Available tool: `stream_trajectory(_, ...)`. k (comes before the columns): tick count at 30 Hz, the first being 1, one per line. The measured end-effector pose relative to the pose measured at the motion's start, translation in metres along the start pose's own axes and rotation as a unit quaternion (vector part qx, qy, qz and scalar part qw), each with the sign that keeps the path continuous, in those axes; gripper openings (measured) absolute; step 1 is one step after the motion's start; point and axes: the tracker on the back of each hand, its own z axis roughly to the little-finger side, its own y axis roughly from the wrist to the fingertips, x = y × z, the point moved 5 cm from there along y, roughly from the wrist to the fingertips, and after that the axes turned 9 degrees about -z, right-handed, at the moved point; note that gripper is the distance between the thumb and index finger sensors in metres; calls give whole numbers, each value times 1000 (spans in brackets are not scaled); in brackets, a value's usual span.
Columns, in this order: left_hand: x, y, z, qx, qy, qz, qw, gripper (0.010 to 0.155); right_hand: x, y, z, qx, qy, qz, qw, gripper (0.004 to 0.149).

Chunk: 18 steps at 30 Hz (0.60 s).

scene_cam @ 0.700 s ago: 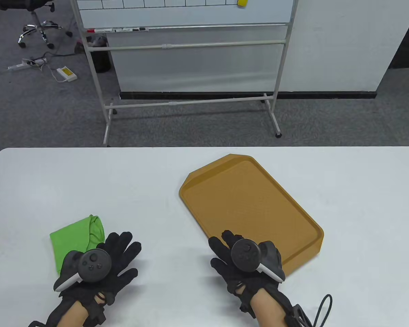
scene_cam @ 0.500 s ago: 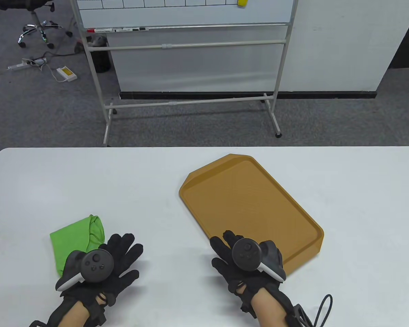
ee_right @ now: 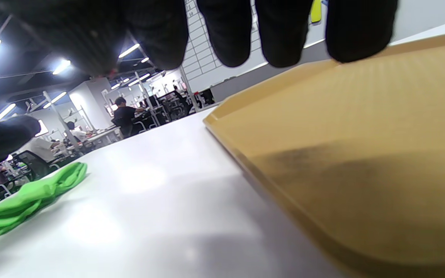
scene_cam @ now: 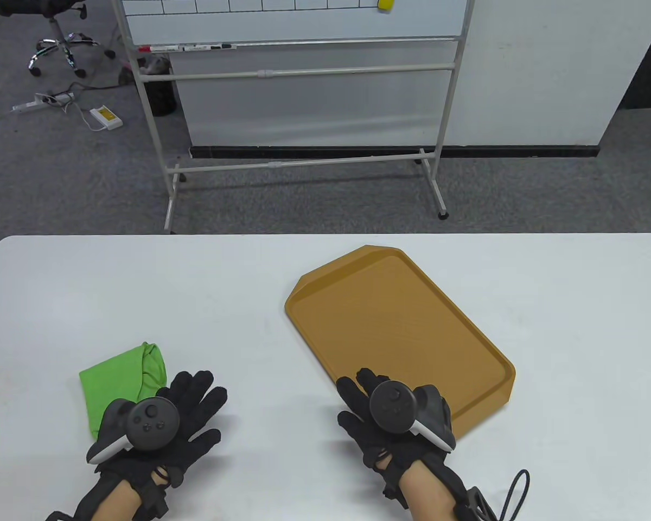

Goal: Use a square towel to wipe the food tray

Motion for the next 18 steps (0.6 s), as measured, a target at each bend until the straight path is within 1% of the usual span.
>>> stream_trajectory(6, 3, 0, 3, 5, -9, -8, 1000, 71, 1, 0, 4, 9, 1, -1, 1000, 66)
stream_trajectory(12, 1, 0, 3, 6, -10, -7, 1000, 70, -6, -4, 12, 34, -1, 29, 999, 67)
stream_trajectory(16, 1, 0, 2, 4, -16, -11, 1000, 70, -14, -7, 30, 91, -10, 58, 994, 71)
stream_trajectory(18, -1, 1, 2, 4, -17, -7, 1000, 70, -18, -11, 47, 136, -10, 67, 988, 73)
